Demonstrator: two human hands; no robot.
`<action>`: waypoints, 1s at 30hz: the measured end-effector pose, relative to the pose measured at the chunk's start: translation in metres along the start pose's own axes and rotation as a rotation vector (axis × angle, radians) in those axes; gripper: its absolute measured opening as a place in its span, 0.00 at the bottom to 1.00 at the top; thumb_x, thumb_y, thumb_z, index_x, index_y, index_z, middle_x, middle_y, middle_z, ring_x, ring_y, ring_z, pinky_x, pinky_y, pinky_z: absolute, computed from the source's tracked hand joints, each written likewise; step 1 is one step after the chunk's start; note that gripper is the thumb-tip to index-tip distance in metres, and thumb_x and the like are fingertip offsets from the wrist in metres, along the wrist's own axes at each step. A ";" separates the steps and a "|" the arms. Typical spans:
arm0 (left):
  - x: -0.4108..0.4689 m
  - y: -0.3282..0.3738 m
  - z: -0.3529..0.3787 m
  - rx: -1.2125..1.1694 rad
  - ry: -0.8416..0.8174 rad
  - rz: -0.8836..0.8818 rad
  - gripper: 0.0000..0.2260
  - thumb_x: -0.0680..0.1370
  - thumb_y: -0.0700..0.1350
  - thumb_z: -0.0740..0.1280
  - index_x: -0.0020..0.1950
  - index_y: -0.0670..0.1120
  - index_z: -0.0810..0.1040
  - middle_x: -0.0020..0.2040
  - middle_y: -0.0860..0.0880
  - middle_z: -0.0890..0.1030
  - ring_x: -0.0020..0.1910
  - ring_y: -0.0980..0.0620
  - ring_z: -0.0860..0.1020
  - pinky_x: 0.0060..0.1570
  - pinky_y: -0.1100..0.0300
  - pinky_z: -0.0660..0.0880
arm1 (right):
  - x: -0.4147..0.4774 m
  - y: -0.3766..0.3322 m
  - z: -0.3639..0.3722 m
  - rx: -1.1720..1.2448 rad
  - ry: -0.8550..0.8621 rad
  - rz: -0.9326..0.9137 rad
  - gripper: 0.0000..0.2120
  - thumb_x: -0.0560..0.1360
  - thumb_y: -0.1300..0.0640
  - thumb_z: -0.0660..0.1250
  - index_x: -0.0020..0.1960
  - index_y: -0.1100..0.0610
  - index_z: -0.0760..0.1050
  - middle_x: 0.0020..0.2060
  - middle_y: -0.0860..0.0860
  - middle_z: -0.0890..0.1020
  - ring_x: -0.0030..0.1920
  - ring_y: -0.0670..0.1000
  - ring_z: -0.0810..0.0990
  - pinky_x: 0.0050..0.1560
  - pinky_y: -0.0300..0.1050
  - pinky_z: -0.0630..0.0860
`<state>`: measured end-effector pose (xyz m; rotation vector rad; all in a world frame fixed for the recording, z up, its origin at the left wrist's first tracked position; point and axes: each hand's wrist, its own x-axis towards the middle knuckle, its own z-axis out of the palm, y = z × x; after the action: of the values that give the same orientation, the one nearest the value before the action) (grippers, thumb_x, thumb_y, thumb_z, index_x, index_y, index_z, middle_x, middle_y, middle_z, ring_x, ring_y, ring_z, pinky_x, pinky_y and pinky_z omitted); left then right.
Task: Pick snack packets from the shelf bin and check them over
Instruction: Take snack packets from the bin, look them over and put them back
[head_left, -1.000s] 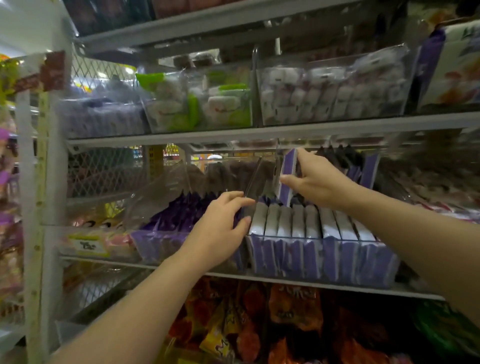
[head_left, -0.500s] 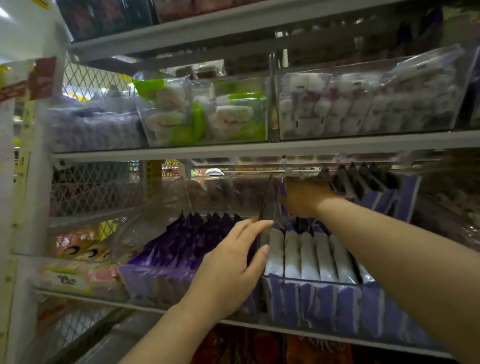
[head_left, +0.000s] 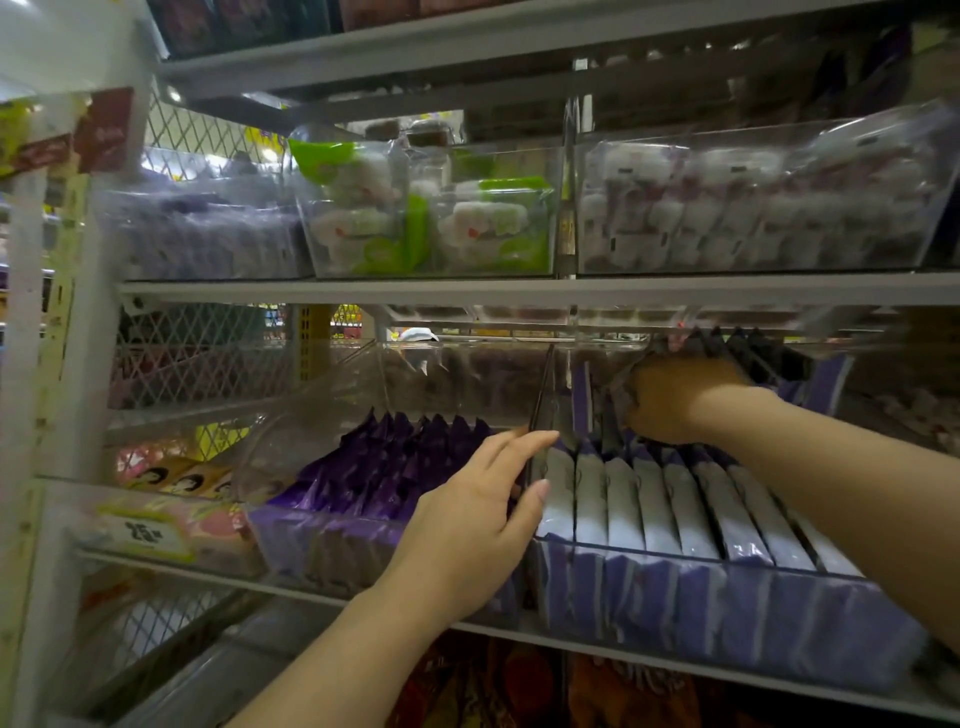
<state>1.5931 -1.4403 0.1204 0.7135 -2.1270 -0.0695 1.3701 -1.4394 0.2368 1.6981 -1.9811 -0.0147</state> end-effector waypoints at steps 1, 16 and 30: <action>0.000 0.001 0.000 0.000 -0.001 -0.005 0.18 0.82 0.57 0.54 0.71 0.68 0.58 0.69 0.70 0.63 0.53 0.68 0.71 0.46 0.67 0.73 | -0.003 0.003 -0.002 0.019 -0.049 -0.030 0.12 0.77 0.44 0.55 0.52 0.45 0.75 0.60 0.52 0.78 0.54 0.55 0.76 0.55 0.48 0.74; 0.003 0.012 -0.007 -0.029 -0.083 -0.101 0.19 0.82 0.53 0.57 0.73 0.64 0.61 0.71 0.64 0.63 0.63 0.64 0.69 0.65 0.59 0.69 | -0.050 0.014 -0.022 0.065 0.215 -0.070 0.11 0.78 0.52 0.63 0.58 0.47 0.80 0.55 0.54 0.82 0.52 0.58 0.80 0.52 0.51 0.79; -0.041 0.088 -0.015 -1.352 0.219 -0.490 0.20 0.82 0.57 0.56 0.65 0.46 0.75 0.56 0.43 0.84 0.53 0.44 0.83 0.52 0.46 0.80 | -0.203 -0.077 0.034 0.691 0.872 -0.405 0.17 0.73 0.62 0.69 0.62 0.60 0.78 0.64 0.59 0.77 0.62 0.61 0.77 0.59 0.59 0.76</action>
<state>1.5824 -1.3432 0.1261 0.3270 -1.1991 -1.4425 1.4421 -1.2789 0.1049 1.9741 -1.0069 1.1649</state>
